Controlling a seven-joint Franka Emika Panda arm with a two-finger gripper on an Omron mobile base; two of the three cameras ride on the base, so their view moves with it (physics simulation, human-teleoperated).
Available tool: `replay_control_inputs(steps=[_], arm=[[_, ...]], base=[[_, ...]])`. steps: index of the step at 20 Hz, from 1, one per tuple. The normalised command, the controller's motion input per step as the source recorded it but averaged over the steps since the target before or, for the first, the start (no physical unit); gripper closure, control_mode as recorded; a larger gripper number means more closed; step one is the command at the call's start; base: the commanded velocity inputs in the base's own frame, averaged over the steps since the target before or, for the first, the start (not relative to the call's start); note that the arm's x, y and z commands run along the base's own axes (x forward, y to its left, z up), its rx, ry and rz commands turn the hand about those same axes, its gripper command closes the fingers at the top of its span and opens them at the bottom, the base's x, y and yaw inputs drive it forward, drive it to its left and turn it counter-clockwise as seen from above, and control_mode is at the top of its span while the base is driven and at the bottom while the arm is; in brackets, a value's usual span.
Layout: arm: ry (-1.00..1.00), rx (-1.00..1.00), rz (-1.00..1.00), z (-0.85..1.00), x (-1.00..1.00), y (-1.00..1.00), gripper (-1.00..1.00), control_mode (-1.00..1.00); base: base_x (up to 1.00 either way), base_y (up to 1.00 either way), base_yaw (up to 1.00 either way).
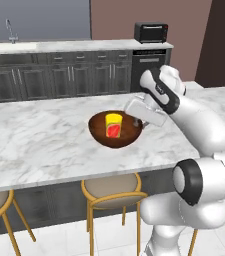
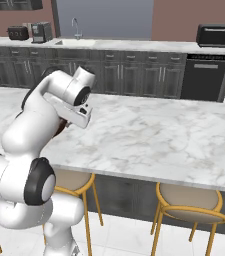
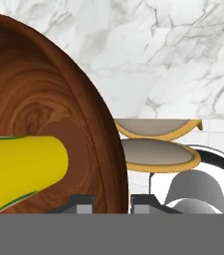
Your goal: Place the cup inside the bowl on the dining table and move the bowl to any counter.
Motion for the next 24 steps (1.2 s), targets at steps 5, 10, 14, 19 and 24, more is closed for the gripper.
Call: replay_control_inputs(steps=[5,10,14,19,24], arm=[[0.00,0.00,0.00,0.00,0.00,0.00,1.00,-1.00],[0.00,0.00,0.00,0.00,0.00,0.00,1.00,-1.00],[0.00,0.00,0.00,0.00,0.00,0.00,1.00,1.00],[0.00,0.00,0.00,0.00,0.00,0.00,1.00,1.00],[0.00,0.00,0.00,0.00,0.00,0.00,1.00,1.00]], base=[[0.00,0.00,0.00],[0.00,0.00,0.00],[-0.02,0.00,0.00],[-0.54,0.00,0.00],[-0.85,0.05,0.00]])
